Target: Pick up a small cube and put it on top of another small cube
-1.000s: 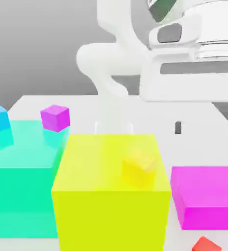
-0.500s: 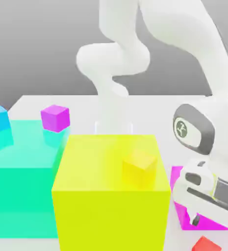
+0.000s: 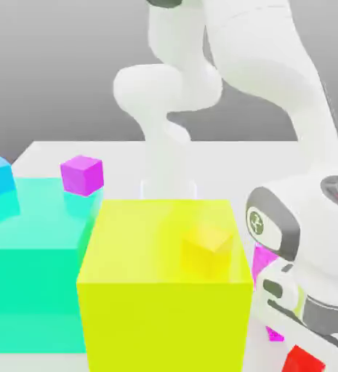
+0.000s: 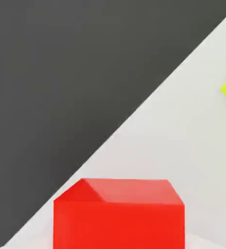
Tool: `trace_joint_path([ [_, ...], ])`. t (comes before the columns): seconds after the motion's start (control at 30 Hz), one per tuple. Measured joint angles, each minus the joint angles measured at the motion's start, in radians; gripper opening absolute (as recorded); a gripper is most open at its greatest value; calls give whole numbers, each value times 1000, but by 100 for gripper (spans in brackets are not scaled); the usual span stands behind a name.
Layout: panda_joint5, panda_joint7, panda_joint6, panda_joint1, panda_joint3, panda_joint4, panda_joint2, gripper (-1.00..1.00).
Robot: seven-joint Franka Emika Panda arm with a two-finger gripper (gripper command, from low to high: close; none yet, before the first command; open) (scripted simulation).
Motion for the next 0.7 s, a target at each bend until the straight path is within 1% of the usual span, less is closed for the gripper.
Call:
trace_joint_path([
  [0.07, 54, -74, -18, -26, 38, -2, -50, -100],
  [0.13, 110, -158, -75, -71, 68, -4, -118, -100],
  [0.27, 217, -327, -216, -131, 77, -7, -266, -100],
  [0.33, 246, -394, -293, -165, 66, -10, -341, -100],
  [0.43, 242, -459, -418, -223, 40, -18, -452, -100],
  [0.57, 200, -521, -574, -270, 5, -28, -590, -100],
  [0.63, 181, -532, -548, -280, -4, -50, -595, -100],
  [0.7, 173, -530, -477, -284, -2, -95, -570, -100],
])
